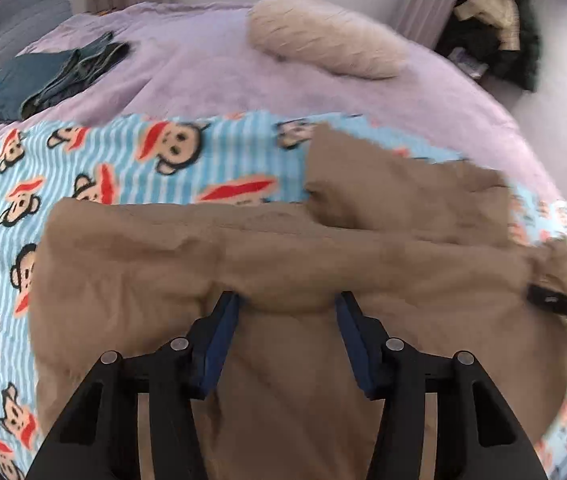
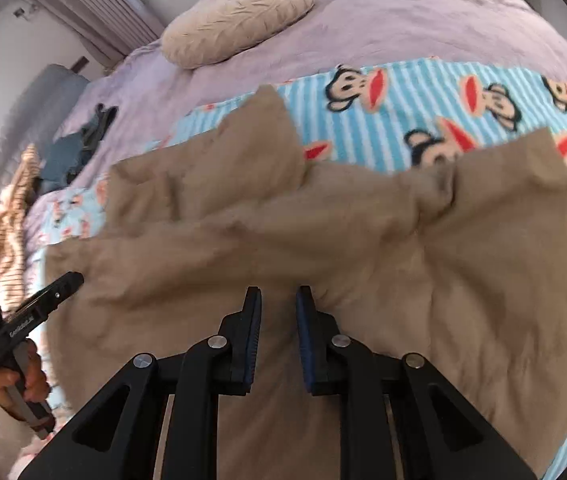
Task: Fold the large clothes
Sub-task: 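Lay the hem over the collar and open both tools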
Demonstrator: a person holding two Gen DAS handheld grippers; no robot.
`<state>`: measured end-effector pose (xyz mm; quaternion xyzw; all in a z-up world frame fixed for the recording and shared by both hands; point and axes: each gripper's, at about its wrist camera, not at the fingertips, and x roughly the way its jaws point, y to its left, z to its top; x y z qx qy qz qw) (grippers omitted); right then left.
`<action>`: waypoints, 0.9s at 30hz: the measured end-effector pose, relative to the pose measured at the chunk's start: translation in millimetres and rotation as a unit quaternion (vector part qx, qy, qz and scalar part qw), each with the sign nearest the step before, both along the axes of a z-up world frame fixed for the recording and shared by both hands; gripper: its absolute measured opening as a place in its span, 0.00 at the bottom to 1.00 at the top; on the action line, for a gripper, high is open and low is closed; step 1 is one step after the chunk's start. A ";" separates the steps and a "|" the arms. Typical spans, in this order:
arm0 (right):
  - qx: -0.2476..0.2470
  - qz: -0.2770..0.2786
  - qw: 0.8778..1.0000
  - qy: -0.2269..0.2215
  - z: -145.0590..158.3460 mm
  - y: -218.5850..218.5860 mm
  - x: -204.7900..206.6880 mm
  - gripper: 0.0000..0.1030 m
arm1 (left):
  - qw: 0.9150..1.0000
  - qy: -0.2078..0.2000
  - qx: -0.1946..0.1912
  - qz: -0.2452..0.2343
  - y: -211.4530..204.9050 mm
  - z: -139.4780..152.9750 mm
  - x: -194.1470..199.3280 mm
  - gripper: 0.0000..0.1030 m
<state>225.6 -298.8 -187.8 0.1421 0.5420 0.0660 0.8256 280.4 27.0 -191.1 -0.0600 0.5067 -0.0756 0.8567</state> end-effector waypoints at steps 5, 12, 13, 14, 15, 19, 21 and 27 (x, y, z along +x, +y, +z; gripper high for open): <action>-0.048 -0.033 0.998 -0.010 3.4 -44.3 6.1 0.15 | 1.000 -0.007 0.005 0.001 12.4 -5.3 18.6 0.53; -0.071 -0.093 0.993 0.007 -5.7 -99.9 -11.1 0.15 | 0.997 -0.014 0.067 0.043 59.4 -9.5 16.5 0.53; -0.064 -0.100 0.993 0.011 -12.9 -103.0 -10.7 0.15 | 0.997 -0.008 0.058 0.050 64.5 -16.8 20.5 0.53; -0.055 -0.111 0.992 0.017 -23.0 -106.6 -6.2 0.15 | 0.997 -0.008 0.050 0.057 66.6 -24.5 25.5 0.53; -0.055 -0.116 0.992 0.018 -28.3 -106.8 -2.2 0.15 | 0.997 -0.011 0.053 0.059 65.0 -28.2 27.9 0.53; -0.088 -0.113 0.990 0.006 -44.3 -97.0 10.6 0.15 | 0.994 -0.029 0.088 0.063 49.3 -47.3 42.0 0.54; -0.099 -0.110 0.989 0.004 -46.1 -94.0 14.0 0.15 | 0.993 -0.030 0.089 0.070 47.9 -51.3 48.3 0.54; -0.108 -0.119 0.987 0.021 -30.1 -88.9 18.2 0.17 | 0.993 -0.009 0.085 0.084 56.6 -37.3 49.5 0.54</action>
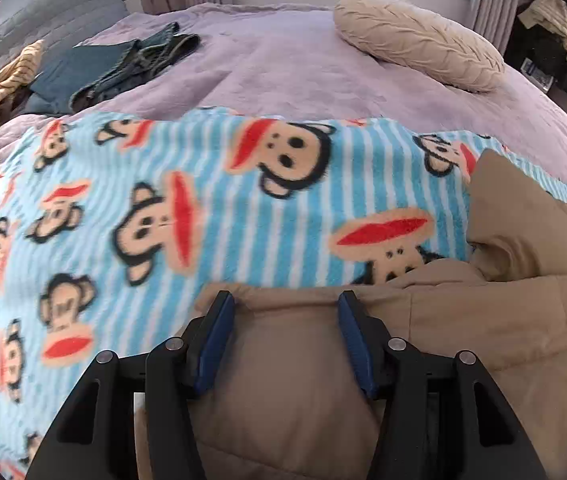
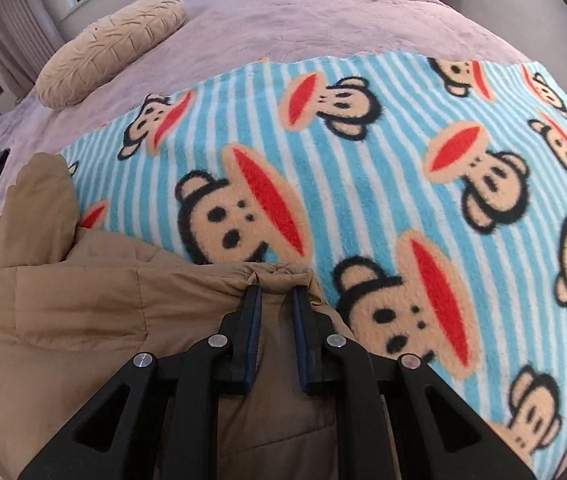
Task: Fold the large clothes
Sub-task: 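Lay the hem over the collar and open both tools, then move both open tools to the folded edge of the jacket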
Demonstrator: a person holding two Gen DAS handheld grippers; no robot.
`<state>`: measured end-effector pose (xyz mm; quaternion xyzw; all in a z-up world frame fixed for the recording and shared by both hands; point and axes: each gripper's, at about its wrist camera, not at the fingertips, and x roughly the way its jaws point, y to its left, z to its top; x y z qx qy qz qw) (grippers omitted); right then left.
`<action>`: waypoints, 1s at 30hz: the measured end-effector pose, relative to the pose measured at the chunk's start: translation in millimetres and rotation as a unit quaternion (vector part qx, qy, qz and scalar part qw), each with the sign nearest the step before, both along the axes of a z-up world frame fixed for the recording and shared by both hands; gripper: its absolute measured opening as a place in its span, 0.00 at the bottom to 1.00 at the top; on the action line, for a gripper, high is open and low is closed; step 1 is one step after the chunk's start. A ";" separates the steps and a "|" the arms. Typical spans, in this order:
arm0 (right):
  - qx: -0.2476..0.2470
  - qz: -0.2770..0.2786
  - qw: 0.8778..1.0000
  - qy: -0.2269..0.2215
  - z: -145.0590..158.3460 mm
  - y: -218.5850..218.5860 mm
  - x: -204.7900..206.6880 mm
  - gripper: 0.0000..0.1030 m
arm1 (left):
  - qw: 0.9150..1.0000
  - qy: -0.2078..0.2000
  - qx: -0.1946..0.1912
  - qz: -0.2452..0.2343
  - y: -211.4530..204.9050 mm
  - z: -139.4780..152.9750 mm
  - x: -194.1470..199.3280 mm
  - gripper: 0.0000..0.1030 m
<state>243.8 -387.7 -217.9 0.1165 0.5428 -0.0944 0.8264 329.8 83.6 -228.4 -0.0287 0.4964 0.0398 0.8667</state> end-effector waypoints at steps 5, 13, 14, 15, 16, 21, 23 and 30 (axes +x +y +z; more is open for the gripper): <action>0.001 -0.009 0.999 -0.034 45.6 9.8 -34.0 0.19 | 1.000 -0.024 -0.012 -0.004 16.3 49.1 -45.2 0.54; 0.011 0.012 1.000 -0.019 37.2 47.7 -115.2 0.19 | 1.000 0.020 -0.003 0.004 26.5 20.5 -116.5 0.76; 0.016 0.010 1.000 -0.019 31.5 46.1 -116.0 0.19 | 0.999 0.025 -0.016 0.009 31.4 9.7 -117.8 0.79; 0.020 0.008 1.000 -0.019 24.2 42.0 -114.3 0.19 | 0.999 0.027 -0.032 0.018 37.3 1.5 -118.7 0.81; 0.016 0.007 1.000 -0.019 20.7 40.7 -113.6 0.19 | 0.998 0.030 -0.052 0.031 43.8 -5.2 -118.2 0.87; 0.010 0.005 1.000 -0.006 23.1 37.0 -100.2 0.19 | 0.996 0.045 -0.061 0.055 50.6 -5.3 -120.1 0.91; 0.023 -0.014 1.000 -0.005 35.9 33.0 -109.0 0.20 | 0.997 0.046 -0.042 0.052 46.8 7.0 -126.8 0.91; 0.078 -0.056 0.995 -0.014 63.9 37.2 -165.8 0.42 | 0.997 0.051 -0.047 0.032 37.4 43.2 -159.1 0.91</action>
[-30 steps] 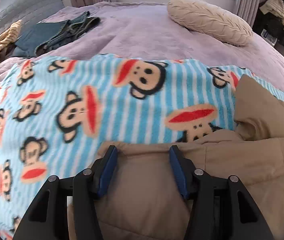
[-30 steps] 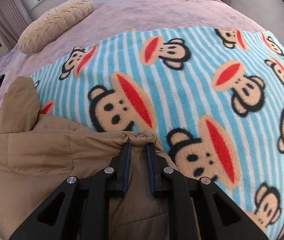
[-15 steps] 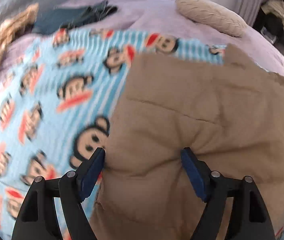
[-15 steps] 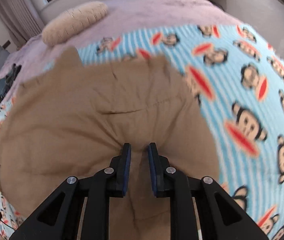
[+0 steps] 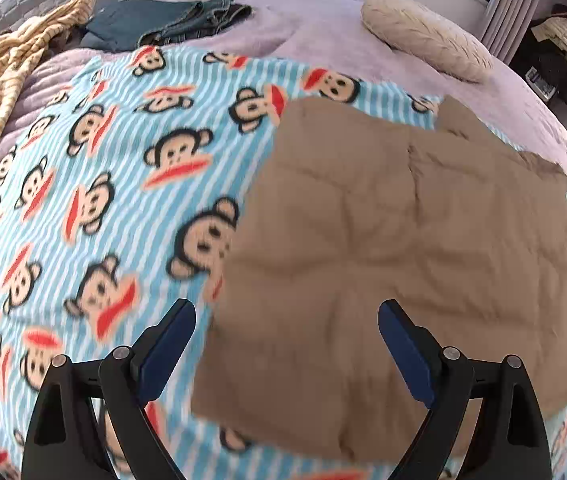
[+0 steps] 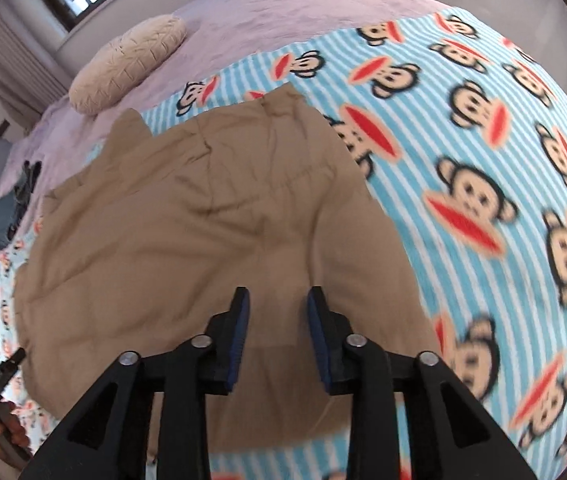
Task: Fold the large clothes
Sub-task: 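Move both open tools to the folded edge of the jacket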
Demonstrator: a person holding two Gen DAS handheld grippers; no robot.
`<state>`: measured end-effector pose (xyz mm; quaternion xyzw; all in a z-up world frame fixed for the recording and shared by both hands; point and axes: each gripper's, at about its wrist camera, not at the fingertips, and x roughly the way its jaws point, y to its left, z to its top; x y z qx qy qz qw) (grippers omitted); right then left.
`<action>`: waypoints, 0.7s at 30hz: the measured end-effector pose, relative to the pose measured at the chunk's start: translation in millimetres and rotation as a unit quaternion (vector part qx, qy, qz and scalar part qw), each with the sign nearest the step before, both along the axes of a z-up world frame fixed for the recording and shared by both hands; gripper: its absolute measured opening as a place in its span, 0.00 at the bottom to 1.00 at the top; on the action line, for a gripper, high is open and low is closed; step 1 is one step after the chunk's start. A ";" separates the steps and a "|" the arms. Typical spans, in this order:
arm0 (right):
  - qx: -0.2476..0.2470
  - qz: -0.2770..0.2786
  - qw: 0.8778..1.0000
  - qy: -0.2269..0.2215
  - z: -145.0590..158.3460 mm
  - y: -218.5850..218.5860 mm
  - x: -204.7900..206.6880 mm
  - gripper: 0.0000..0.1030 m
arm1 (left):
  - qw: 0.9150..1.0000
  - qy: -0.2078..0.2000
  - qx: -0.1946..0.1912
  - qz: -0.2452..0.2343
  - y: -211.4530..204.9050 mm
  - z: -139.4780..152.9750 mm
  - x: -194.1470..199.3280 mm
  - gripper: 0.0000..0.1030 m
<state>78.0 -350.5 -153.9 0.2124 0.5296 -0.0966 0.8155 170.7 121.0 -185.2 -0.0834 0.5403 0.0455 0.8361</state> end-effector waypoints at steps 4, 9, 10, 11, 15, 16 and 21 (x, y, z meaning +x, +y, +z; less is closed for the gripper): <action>0.027 -0.011 1.000 0.007 4.9 9.9 -31.6 0.55 | 1.000 0.029 -0.002 -0.003 -9.5 3.2 -22.9 0.91; 0.061 -0.021 0.997 0.042 -9.6 21.2 -65.6 0.60 | 0.998 0.056 0.000 -0.014 -22.3 -1.4 -48.5 0.91; 0.067 -0.023 0.996 0.050 -14.0 23.0 -70.8 0.60 | 0.998 0.059 -0.002 -0.014 -23.7 -2.2 -53.0 0.91; 0.071 -0.025 0.996 0.056 -16.9 24.6 -75.2 0.62 | 0.998 0.061 -0.008 -0.014 -25.3 -3.1 -58.3 0.93; 0.088 -0.028 0.993 0.071 -27.4 30.9 -84.5 0.67 | 0.998 0.064 -0.011 -0.015 -29.9 -5.3 -69.4 1.00; 0.090 -0.027 0.993 0.073 -29.1 32.8 -84.9 0.67 | 0.998 0.067 -0.010 -0.016 -31.3 -6.4 -70.9 1.00; 0.115 -0.031 0.990 0.071 -35.8 34.4 -82.5 0.80 | 0.997 0.074 0.004 -0.020 -36.7 -9.6 -74.8 1.00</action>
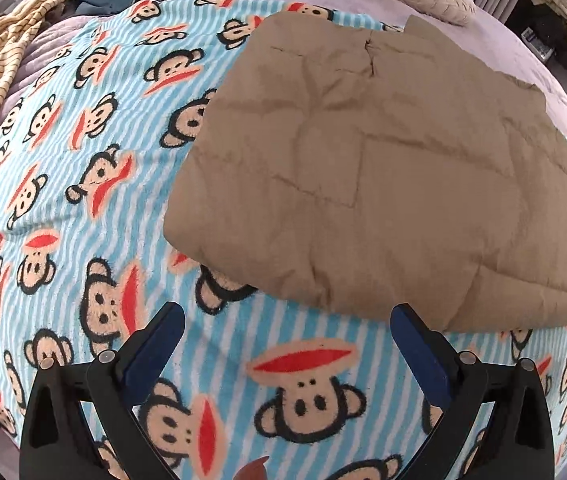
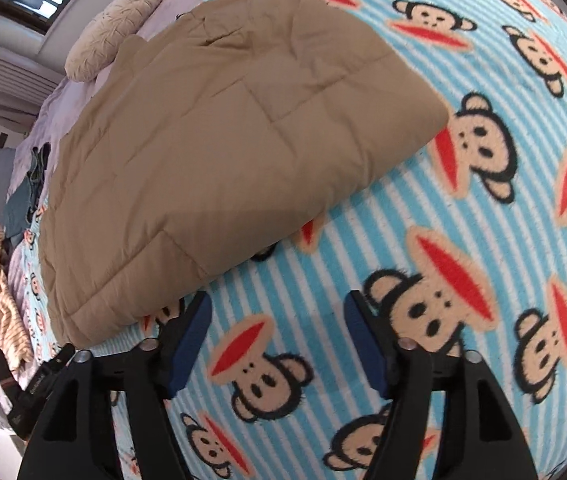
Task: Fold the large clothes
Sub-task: 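Move both open tools to the folded edge of the jacket, then grasp the folded edge with both tools and fold it over the jacket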
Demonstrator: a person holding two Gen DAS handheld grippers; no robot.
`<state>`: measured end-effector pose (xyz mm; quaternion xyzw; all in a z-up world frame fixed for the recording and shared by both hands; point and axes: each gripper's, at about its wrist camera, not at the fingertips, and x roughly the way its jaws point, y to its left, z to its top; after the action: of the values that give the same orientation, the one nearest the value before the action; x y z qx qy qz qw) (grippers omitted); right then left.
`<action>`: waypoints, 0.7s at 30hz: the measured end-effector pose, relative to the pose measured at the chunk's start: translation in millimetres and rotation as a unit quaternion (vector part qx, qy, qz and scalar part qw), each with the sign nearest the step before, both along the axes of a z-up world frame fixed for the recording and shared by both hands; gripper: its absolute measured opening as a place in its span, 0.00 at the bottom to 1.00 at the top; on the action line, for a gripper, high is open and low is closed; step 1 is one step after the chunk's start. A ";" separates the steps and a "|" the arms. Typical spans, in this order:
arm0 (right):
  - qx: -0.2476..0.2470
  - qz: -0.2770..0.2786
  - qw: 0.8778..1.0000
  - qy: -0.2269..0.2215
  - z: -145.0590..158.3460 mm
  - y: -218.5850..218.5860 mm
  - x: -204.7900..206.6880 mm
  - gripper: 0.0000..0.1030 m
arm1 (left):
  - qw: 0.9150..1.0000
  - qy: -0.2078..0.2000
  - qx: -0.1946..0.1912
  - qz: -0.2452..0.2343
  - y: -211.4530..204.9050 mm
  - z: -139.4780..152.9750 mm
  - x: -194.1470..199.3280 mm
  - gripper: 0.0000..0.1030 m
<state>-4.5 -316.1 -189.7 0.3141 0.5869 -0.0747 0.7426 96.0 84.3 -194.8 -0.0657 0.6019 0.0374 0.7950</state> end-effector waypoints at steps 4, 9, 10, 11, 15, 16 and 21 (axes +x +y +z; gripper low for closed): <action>0.027 -0.011 1.000 -0.011 -4.4 0.5 -1.9 0.80 | 1.000 0.012 0.015 0.002 -1.4 -3.8 -0.8 1.00; 0.084 -0.026 0.996 -0.022 -14.0 -2.0 4.1 0.81 | 0.999 0.023 -0.037 -0.001 1.5 -10.2 -3.2 1.00; 0.096 -0.030 0.995 -0.026 -16.0 -2.5 3.9 0.81 | 0.998 0.020 -0.053 0.005 3.2 -10.0 -4.3 1.00; 0.107 -0.035 0.993 -0.030 -18.3 -2.4 3.1 0.81 | 0.997 0.016 -0.070 0.012 5.3 -9.9 -4.9 1.00; 0.145 -0.052 0.987 -0.039 -26.3 -4.4 3.3 1.00 | 0.993 0.002 -0.111 0.029 10.2 -9.2 -8.5 1.00; 0.153 -0.057 0.986 -0.043 -28.0 -4.8 3.7 1.00 | 0.993 0.002 -0.118 0.026 9.8 -10.1 -8.1 1.00; 0.196 -0.071 0.977 -0.045 -39.4 -7.0 7.1 1.00 | 0.982 0.003 -0.185 0.042 15.9 -18.2 -6.2 1.00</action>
<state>2.6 -323.1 -229.1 0.4970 0.5321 0.0036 0.6855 89.8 100.2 -213.0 -0.2371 0.5976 -0.0409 0.7649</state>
